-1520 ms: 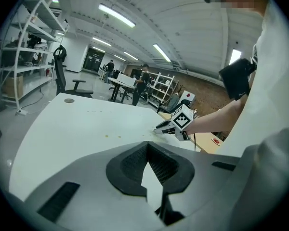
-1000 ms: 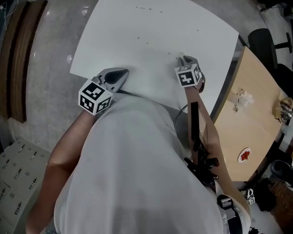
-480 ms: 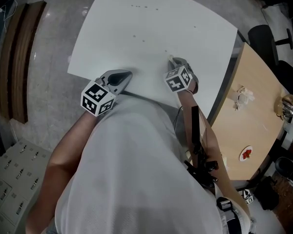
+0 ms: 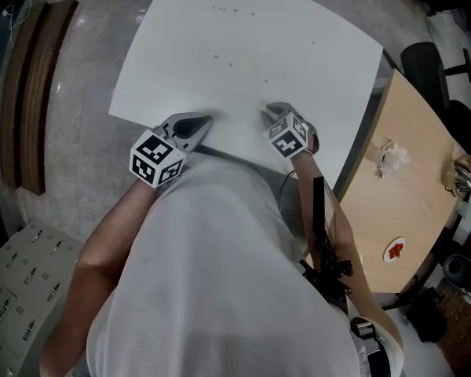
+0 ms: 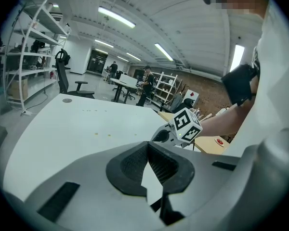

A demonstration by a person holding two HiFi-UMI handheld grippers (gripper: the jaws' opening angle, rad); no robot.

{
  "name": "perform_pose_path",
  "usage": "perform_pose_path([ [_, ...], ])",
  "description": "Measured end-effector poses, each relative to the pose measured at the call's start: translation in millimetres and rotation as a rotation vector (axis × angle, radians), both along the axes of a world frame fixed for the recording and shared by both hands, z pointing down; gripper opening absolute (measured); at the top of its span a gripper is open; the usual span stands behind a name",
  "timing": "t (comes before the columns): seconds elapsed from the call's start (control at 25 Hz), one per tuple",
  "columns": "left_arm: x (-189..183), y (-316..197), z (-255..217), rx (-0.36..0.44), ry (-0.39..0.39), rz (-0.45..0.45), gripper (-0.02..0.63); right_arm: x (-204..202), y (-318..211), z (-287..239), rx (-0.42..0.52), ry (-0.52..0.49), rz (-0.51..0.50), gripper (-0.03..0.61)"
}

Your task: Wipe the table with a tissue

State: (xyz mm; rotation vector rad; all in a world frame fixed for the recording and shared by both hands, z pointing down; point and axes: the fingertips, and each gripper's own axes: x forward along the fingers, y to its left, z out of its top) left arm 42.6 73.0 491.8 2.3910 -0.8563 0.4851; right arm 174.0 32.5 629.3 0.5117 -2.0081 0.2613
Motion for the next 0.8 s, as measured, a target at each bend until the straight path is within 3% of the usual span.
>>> perform_pose_path([
  [0.12,3,0,0,0.0,0.001,-0.003,0.006,-7,11,-7,-0.07,-0.149,0.016,0.067],
  [0.24,0,2,1,-0.002,-0.006,-0.01,0.006,4,-9,-16,0.032,-0.217,0.129,0.067],
  [0.36,-4,7,1,-0.009,-0.016,-0.022,0.006,21,-42,-13,0.078,-0.201,0.258,0.067],
  [0.48,-9,10,0,-0.009,-0.028,-0.04,0.006,28,-72,-8,0.084,-0.174,0.321,0.067],
  [0.8,-29,11,-5,-0.006,-0.064,-0.089,0.006,16,-97,0,0.091,-0.015,0.271,0.067],
])
